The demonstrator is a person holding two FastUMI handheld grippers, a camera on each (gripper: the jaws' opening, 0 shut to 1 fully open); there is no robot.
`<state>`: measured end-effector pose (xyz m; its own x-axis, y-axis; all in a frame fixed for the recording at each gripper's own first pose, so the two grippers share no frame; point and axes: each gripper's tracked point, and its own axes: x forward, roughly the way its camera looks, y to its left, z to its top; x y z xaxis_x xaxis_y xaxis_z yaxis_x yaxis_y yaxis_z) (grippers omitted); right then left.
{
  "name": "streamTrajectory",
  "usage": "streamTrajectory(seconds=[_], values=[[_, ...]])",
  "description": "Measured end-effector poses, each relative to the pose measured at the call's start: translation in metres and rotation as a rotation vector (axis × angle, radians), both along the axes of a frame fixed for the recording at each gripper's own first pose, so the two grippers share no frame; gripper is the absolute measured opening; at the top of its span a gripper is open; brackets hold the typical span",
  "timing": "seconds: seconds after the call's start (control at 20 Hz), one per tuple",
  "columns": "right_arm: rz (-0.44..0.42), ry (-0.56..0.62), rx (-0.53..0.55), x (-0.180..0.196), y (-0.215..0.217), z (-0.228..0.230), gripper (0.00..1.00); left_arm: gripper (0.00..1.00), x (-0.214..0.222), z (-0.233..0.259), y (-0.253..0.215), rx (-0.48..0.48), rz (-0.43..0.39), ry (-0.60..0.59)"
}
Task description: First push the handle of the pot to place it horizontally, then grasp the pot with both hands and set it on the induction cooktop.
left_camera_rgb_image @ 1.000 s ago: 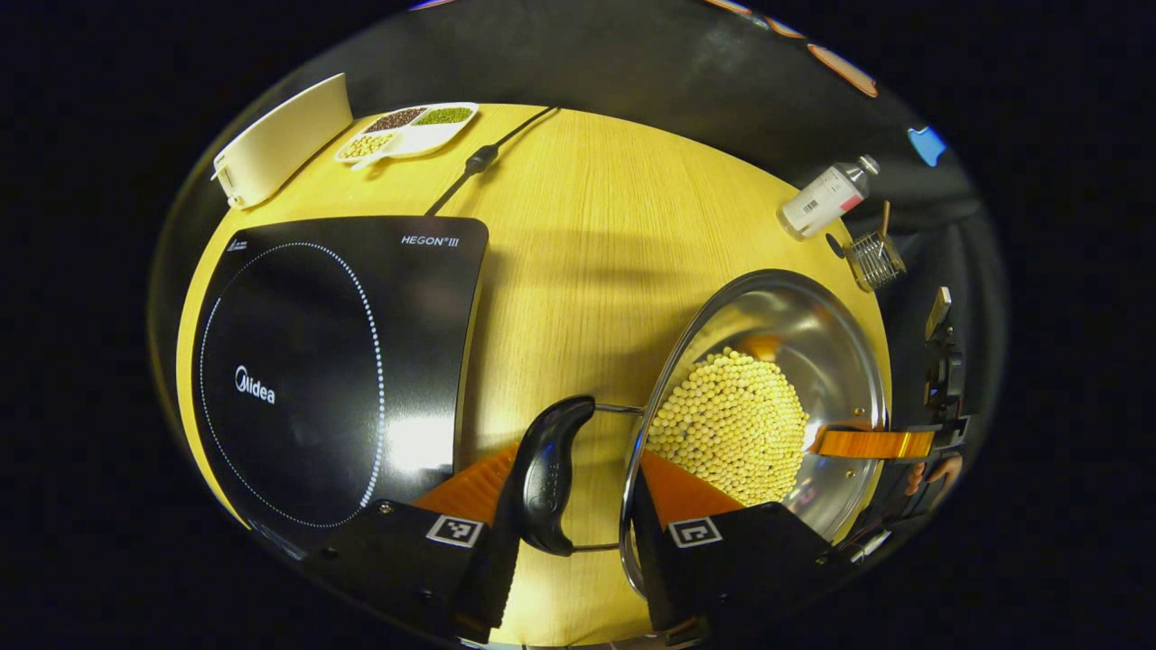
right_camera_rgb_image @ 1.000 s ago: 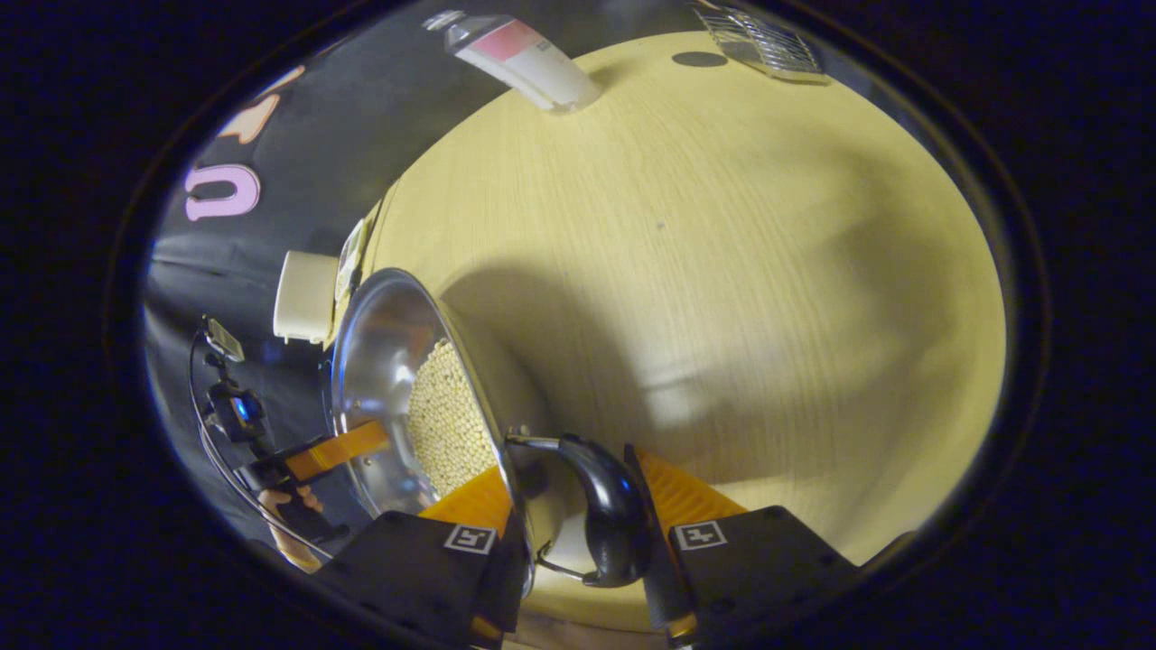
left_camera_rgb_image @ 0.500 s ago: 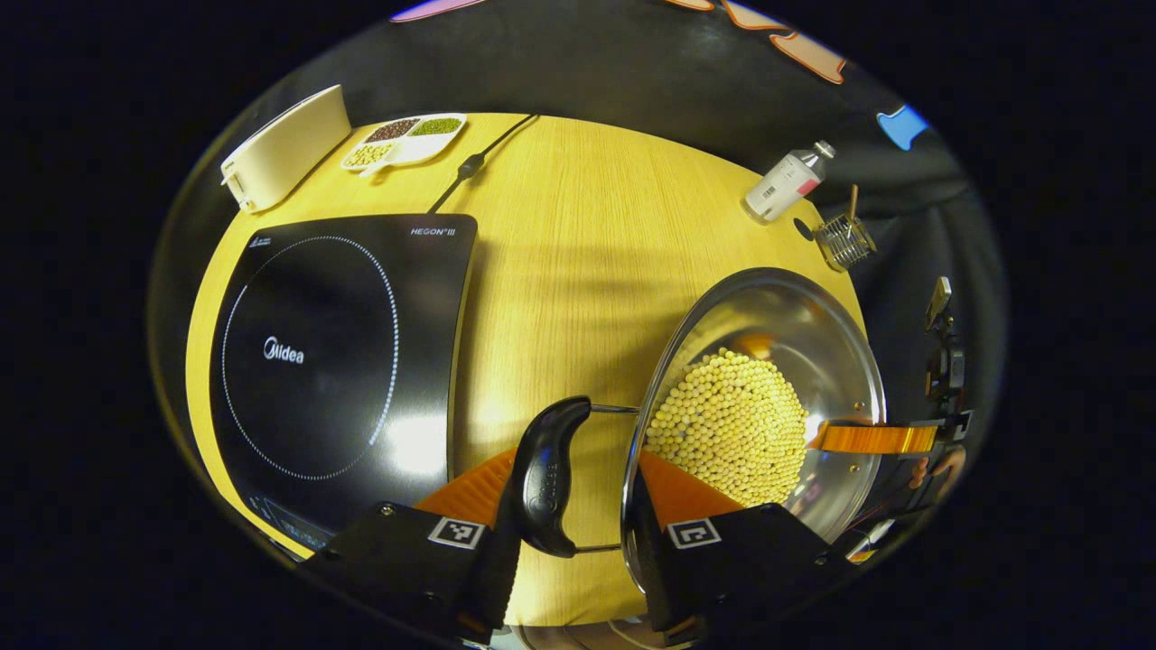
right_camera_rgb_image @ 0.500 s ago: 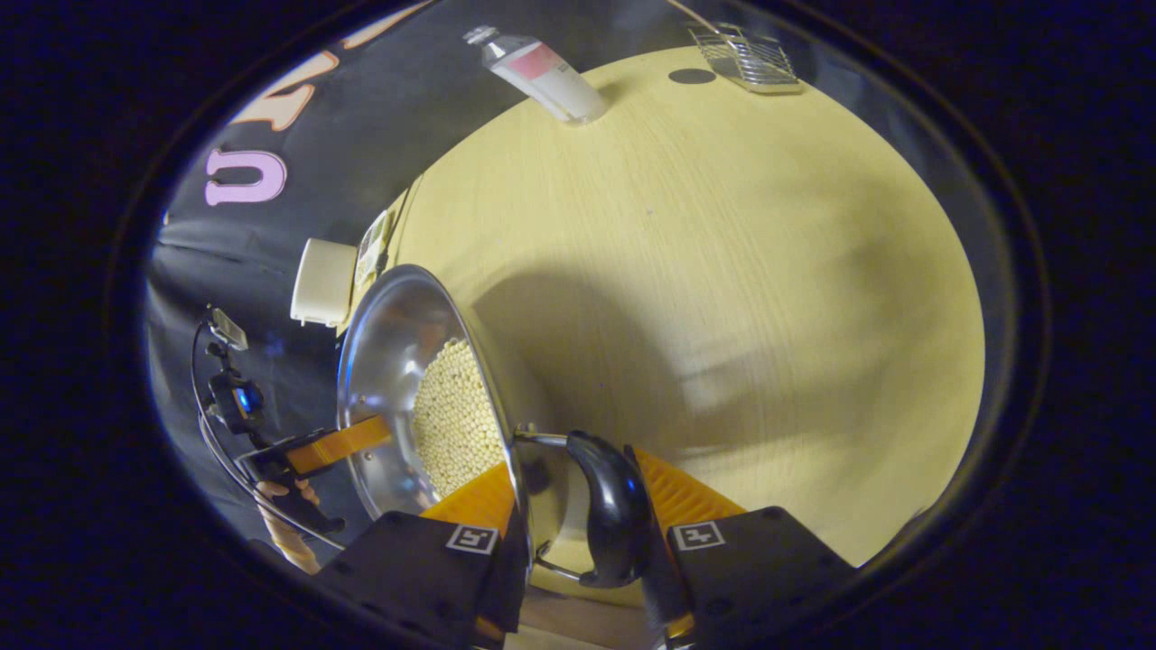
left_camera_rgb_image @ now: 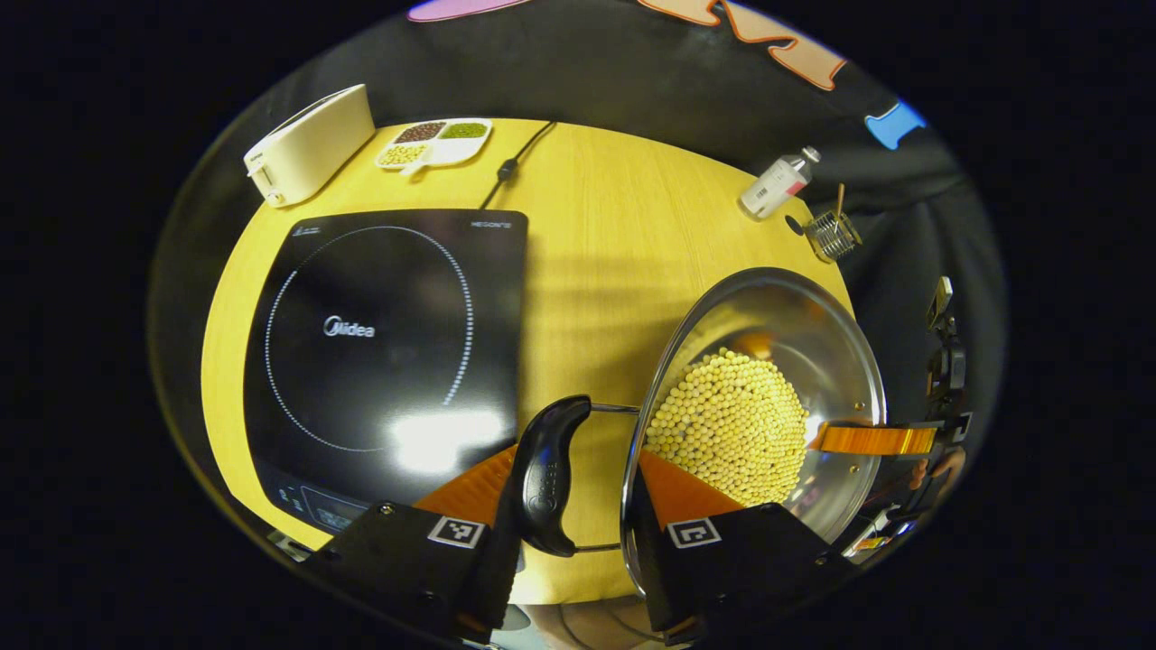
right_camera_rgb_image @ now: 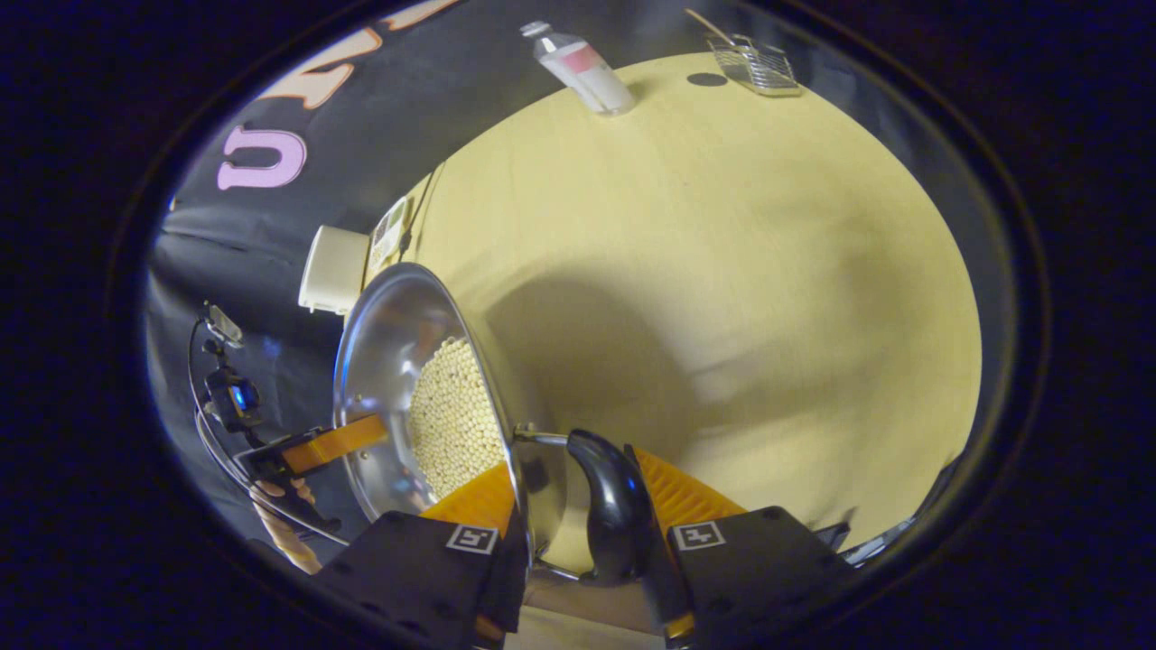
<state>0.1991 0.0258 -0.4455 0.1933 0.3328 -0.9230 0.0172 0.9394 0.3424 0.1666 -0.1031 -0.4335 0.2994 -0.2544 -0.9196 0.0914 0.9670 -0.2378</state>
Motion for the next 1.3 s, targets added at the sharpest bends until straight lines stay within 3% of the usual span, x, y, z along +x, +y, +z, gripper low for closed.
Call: streamTrajectory(seconds=[0.05,0.1,0.2,0.4,0.45,0.75,0.8,1.3], values=[[0.002,-0.008,-0.003,-0.001,0.003,0.000,0.55,0.57,0.000,-0.001,0.000,0.002,-0.002,-0.007],[0.004,-0.012,-0.005,-0.004,0.005,0.000,0.49,0.59,0.000,-0.002,0.000,0.004,-0.006,-0.017],[0.004,-0.015,-0.009,-0.008,0.012,0.001,0.55,0.59,0.000,-0.003,-0.001,0.004,-0.010,-0.030],[-0.005,-0.009,-0.029,-0.013,0.024,-0.001,0.49,0.59,0.002,-0.003,-0.004,0.006,-0.014,-0.040],[-0.009,-0.013,-0.038,-0.011,0.027,-0.001,0.55,0.61,0.003,-0.003,-0.004,0.008,-0.019,-0.042],[-0.014,-0.038,-0.066,-0.009,0.046,-0.008,0.55,0.59,0.002,-0.007,-0.004,0.003,-0.026,-0.071],[-0.012,-0.041,-0.070,-0.010,0.049,-0.008,0.49,0.59,0.001,-0.007,-0.005,0.004,-0.026,-0.075],[0.022,-0.084,-0.088,0.006,0.069,-0.014,0.49,0.58,0.000,-0.003,0.000,0.029,-0.006,-0.177]])
